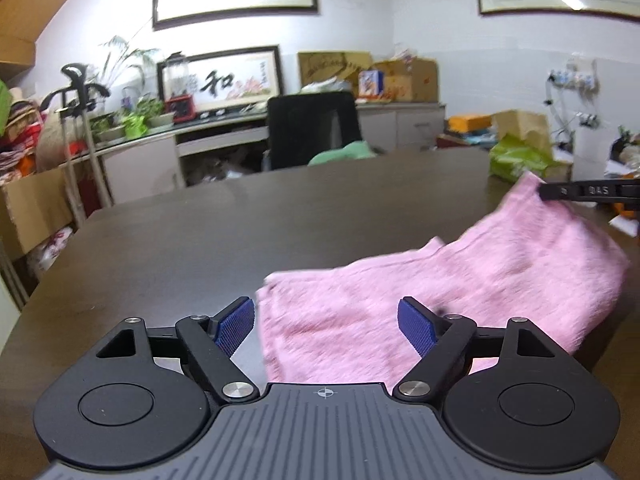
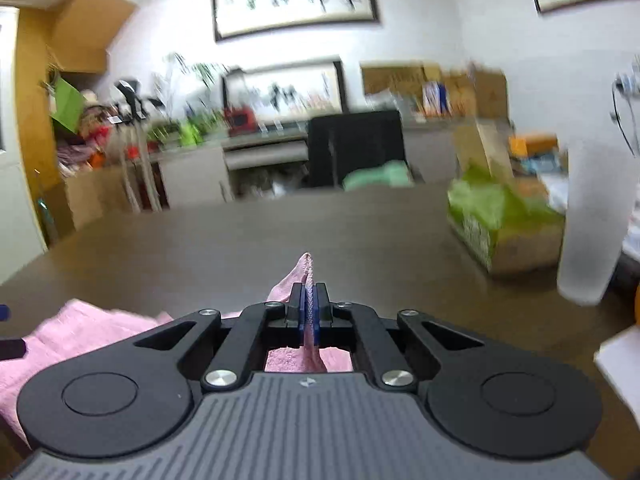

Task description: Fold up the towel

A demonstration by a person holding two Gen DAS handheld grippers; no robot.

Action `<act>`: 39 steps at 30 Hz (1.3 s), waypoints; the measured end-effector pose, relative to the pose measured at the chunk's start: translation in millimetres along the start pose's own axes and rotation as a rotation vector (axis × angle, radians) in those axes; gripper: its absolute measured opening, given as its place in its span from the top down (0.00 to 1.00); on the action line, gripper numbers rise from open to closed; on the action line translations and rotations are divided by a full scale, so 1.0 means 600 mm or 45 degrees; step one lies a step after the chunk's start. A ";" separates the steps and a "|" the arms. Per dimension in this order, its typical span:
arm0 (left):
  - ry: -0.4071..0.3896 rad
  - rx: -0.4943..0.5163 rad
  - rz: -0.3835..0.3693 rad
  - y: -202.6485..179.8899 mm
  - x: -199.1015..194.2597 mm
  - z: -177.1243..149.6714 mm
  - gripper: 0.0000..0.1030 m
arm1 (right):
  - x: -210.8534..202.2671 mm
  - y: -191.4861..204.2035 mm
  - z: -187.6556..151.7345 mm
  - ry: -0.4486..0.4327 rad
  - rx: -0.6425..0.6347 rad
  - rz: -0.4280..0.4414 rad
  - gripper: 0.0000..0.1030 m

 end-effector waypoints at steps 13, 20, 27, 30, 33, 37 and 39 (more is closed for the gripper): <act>0.168 0.064 0.095 0.003 0.038 -0.038 0.20 | 0.020 -0.050 -0.011 0.062 0.203 0.031 0.88; 0.184 0.078 0.108 0.010 0.028 -0.040 0.20 | 0.031 0.036 0.006 0.117 0.266 0.439 0.81; 0.230 0.024 0.087 0.033 0.021 -0.036 0.20 | 0.082 0.172 0.009 0.349 -0.058 0.503 0.66; 0.209 -0.009 0.091 0.048 0.009 -0.023 0.22 | 0.089 0.232 0.017 0.376 -0.204 0.502 0.48; 0.109 -0.045 0.137 0.073 -0.015 0.003 0.21 | 0.090 0.268 0.038 0.342 -0.297 0.518 0.47; 0.049 -0.127 0.233 0.114 -0.034 0.030 0.21 | 0.091 0.294 0.060 0.314 -0.268 0.587 0.48; 0.039 -0.142 0.301 0.128 -0.036 0.036 0.20 | 0.099 0.309 0.063 0.322 -0.254 0.611 0.48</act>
Point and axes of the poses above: each gripper's, at about its wrist camera, not at the fingertips, and x roughly the way its jaws point, y to its left, z to its top, the point moved 8 cm from there along x, roughly the way its jaws point, and after that the axes turned 14 degrees about -x, right-handed, at the moved point
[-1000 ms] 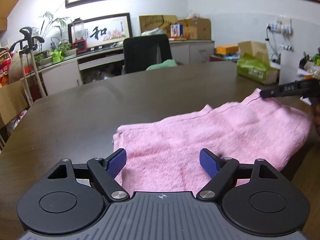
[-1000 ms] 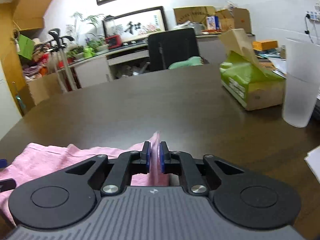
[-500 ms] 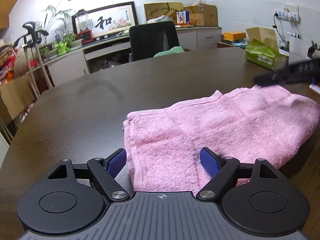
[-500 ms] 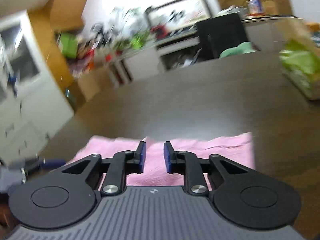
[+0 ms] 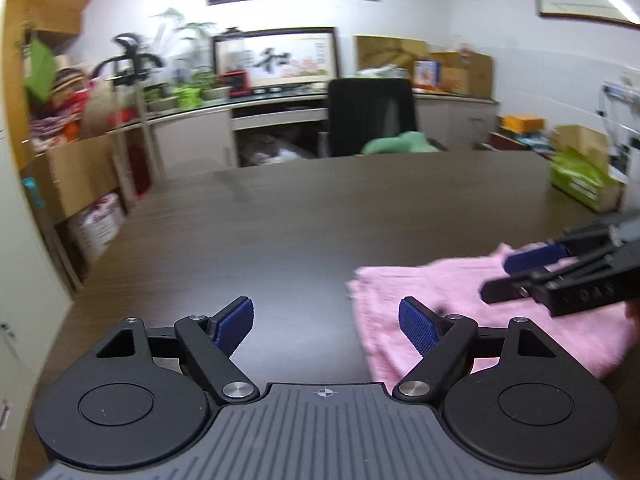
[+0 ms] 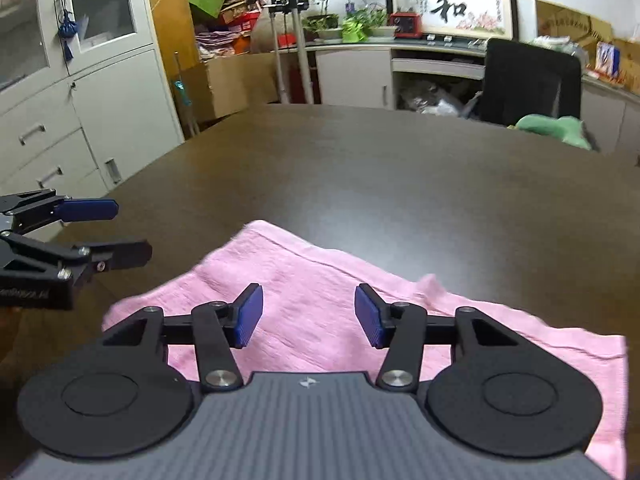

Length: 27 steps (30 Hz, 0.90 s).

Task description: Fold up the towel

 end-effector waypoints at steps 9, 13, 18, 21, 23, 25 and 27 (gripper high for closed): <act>-0.034 -0.088 0.119 0.036 -0.005 0.028 0.16 | 0.050 0.095 0.008 0.024 -0.256 0.110 0.45; -0.045 -0.103 0.125 0.041 -0.012 0.033 0.14 | 0.027 0.106 0.015 -0.038 -0.287 0.051 0.46; -0.033 -0.059 0.112 0.031 -0.007 0.026 0.12 | 0.018 0.128 -0.003 0.006 -0.277 0.167 0.45; -0.020 -0.018 0.099 0.023 -0.001 0.015 0.12 | 0.005 0.133 -0.011 -0.002 -0.312 0.147 0.45; 0.000 0.014 0.059 0.009 0.000 0.005 0.12 | -0.023 0.117 -0.013 -0.027 -0.265 0.131 0.45; 0.014 0.050 0.021 -0.003 0.001 -0.006 0.12 | -0.061 0.091 -0.019 -0.059 -0.207 0.090 0.41; 0.020 0.092 -0.010 -0.017 0.000 -0.017 0.12 | -0.113 0.036 -0.032 -0.100 -0.103 -0.005 0.40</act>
Point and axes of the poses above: each gripper's, at about its wrist camera, not at the fingertips, and x roughly the way its jaws point, y to its left, z to its top, the point moved 8 cm from there along x, roughly the way its jaws point, and after that the axes turned 14 degrees about -x, right-handed, at the moved point
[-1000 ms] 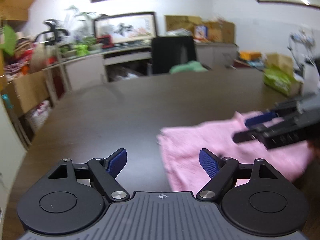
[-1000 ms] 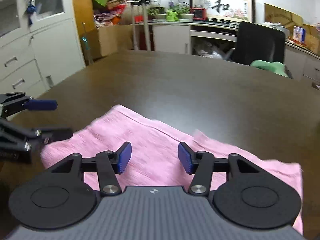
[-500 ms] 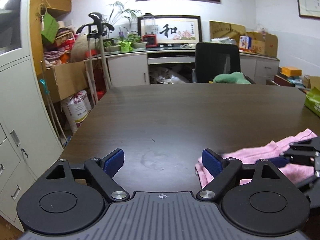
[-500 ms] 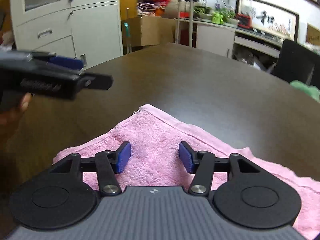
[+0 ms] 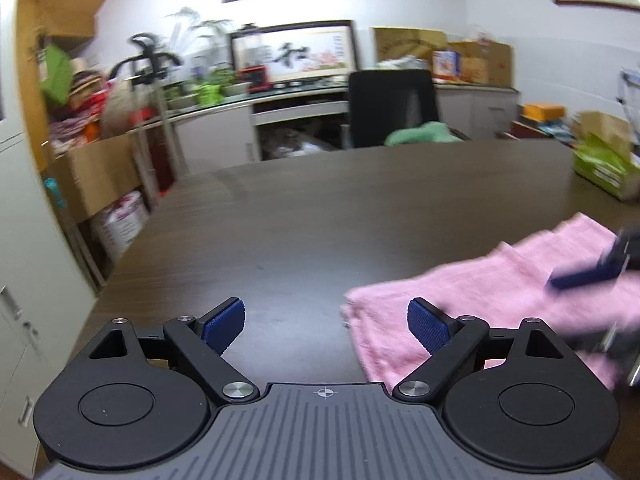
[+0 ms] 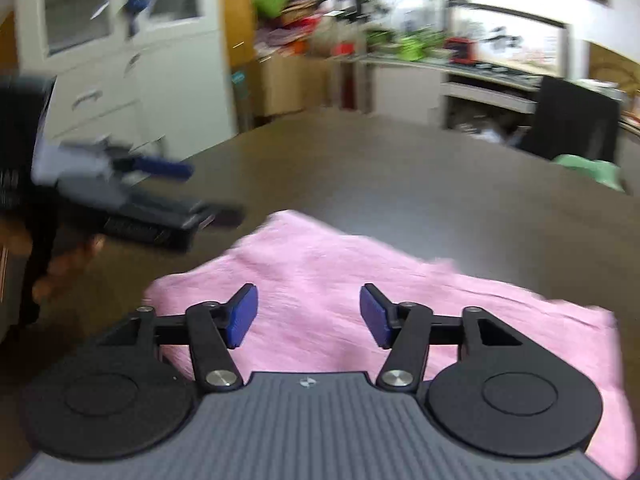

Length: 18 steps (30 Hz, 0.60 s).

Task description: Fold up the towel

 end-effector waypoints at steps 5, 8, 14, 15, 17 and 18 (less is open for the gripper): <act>0.030 0.136 -0.094 -0.049 0.001 -0.034 0.12 | -0.077 -0.124 -0.039 -0.040 0.291 -0.152 0.35; 0.035 0.215 -0.113 -0.067 0.002 -0.054 0.12 | -0.107 -0.181 -0.076 -0.081 0.492 -0.153 0.35; 0.068 0.243 -0.101 -0.068 0.010 -0.077 0.10 | -0.083 -0.197 -0.152 0.014 0.687 0.013 0.35; 0.071 0.237 -0.104 -0.066 0.009 -0.078 0.10 | -0.083 -0.200 -0.157 0.020 0.690 0.010 0.37; 0.074 0.230 -0.108 -0.063 0.006 -0.077 0.10 | -0.083 -0.205 -0.172 0.033 0.700 0.000 0.37; 0.075 0.229 -0.109 -0.062 0.005 -0.076 0.09 | -0.083 -0.204 -0.177 0.037 0.703 -0.004 0.37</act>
Point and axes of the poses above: each gripper's, at about its wrist camera, not at the fingertips, and x roughly the way its jaws point, y to its left, z to its top, the point moved 8 cm from there along x, roughly the way its jaws point, and after that the axes turned 14 degrees about -x, right-handed, at the moved point
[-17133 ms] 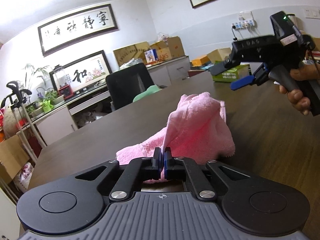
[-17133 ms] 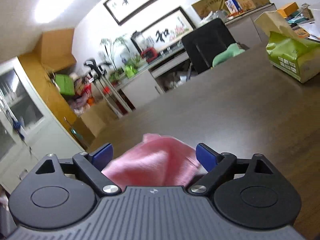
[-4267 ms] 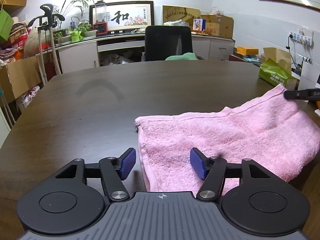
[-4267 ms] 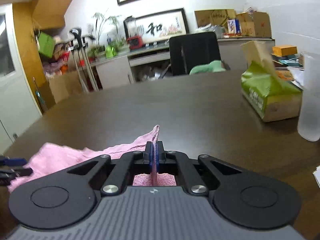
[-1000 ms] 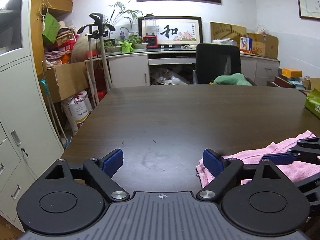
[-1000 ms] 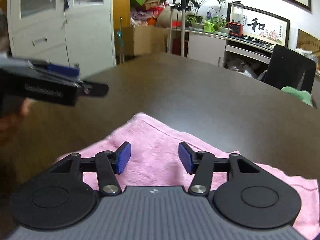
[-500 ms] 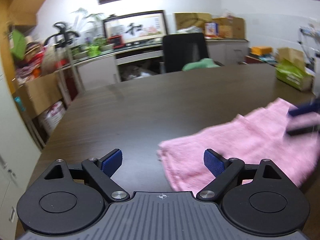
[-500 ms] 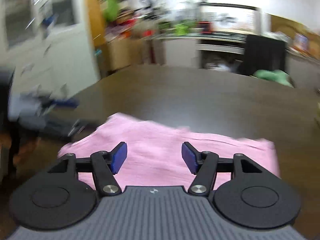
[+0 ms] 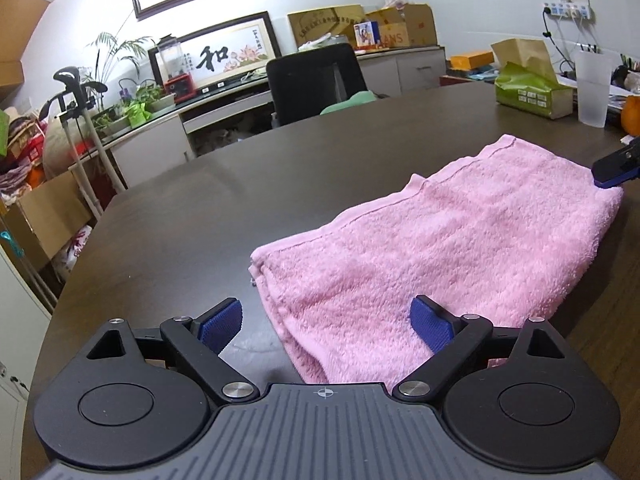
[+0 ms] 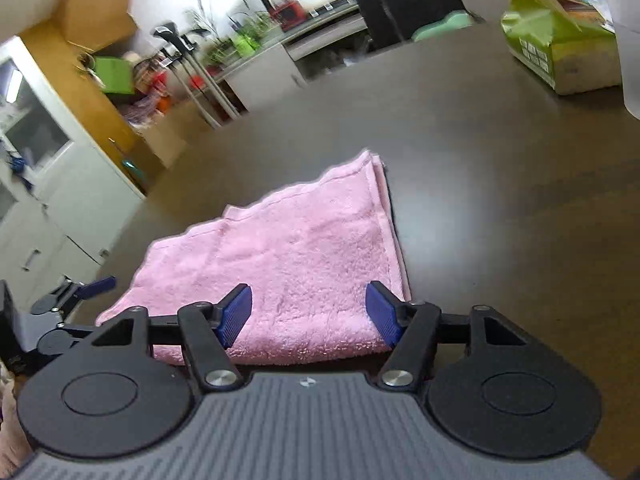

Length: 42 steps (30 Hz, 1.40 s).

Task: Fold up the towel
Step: 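Close the right tool on the end of the folded towel, then lift the towel end with the right tool and fold it over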

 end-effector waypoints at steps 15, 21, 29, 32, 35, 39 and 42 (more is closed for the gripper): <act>-0.006 -0.010 0.005 0.005 0.002 0.000 0.04 | 0.059 -0.054 0.057 0.011 -0.008 -0.197 0.38; -0.011 -0.006 0.011 0.006 0.002 -0.001 0.02 | 0.093 -0.063 0.062 0.025 0.027 -0.086 0.40; -0.016 -0.002 0.020 0.008 0.001 -0.002 0.00 | 0.100 -0.054 0.056 0.089 -0.006 -0.165 0.89; -0.017 -0.004 0.020 0.009 0.001 -0.002 0.00 | 0.100 -0.045 0.051 0.092 -0.037 -0.175 0.91; -0.014 -0.009 0.016 0.010 0.002 -0.002 0.00 | 0.101 -0.030 0.048 0.098 -0.116 -0.247 0.93; -0.006 -0.023 0.007 0.013 0.003 -0.001 0.00 | 0.099 -0.014 0.052 0.065 -0.138 -0.280 0.93; -0.005 -0.027 0.013 0.016 0.002 0.000 0.00 | 0.085 -0.015 0.059 0.012 -0.099 -0.276 0.93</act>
Point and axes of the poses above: each gripper's, at about its wrist camera, not at the fingertips, and x roughly the way its jaws point, y to its left, z to its top, the point moved 8 cm from there along x, roughly the way its jaws point, and after that the axes turned 14 degrees about -x, right-handed, at the moved point
